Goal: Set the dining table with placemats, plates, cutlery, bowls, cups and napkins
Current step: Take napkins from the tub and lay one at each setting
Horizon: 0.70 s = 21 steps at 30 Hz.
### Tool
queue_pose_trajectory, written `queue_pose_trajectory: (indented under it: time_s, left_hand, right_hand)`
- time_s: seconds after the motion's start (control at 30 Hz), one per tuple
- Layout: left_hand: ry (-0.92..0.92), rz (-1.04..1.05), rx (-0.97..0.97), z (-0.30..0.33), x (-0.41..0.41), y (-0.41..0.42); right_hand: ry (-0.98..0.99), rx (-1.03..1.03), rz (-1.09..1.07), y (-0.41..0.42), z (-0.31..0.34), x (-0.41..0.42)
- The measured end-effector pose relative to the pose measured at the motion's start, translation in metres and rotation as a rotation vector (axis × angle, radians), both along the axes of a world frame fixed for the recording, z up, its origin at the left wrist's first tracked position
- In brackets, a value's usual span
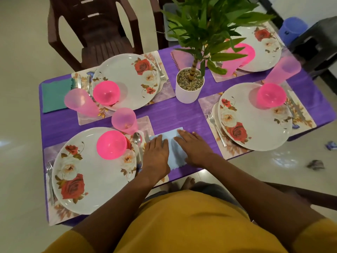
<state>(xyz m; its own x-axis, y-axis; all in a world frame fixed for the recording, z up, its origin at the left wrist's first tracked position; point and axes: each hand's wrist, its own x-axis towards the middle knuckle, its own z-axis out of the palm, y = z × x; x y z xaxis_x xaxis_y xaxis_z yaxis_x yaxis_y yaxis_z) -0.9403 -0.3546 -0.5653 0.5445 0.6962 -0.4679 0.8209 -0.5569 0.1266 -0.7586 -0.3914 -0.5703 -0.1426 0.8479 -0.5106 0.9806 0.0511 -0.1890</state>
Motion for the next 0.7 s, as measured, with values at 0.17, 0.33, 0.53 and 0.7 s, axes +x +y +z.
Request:
queue_pose_trajectory:
  time_s: [0.17, 0.33, 0.53, 0.7]
  left_hand:
    - [-0.204, 0.133, -0.082, 0.011, -0.001, 0.007]
    - [-0.492, 0.242, -0.135, 0.034, 0.02, 0.001]
    - [-0.678, 0.331, -0.333, 0.051, 0.085, -0.021]
    - [-0.781, 0.345, -0.431, 0.065, 0.171, -0.042]
  right_hand:
    - [0.107, 0.005, -0.161, -0.006, 0.013, 0.008]
    - [0.285, 0.125, -0.351, -0.028, 0.042, 0.045]
    - [0.424, 0.244, -0.555, -0.06, 0.065, 0.124]
    - [0.606, 0.359, -0.694, -0.097, 0.077, 0.218]
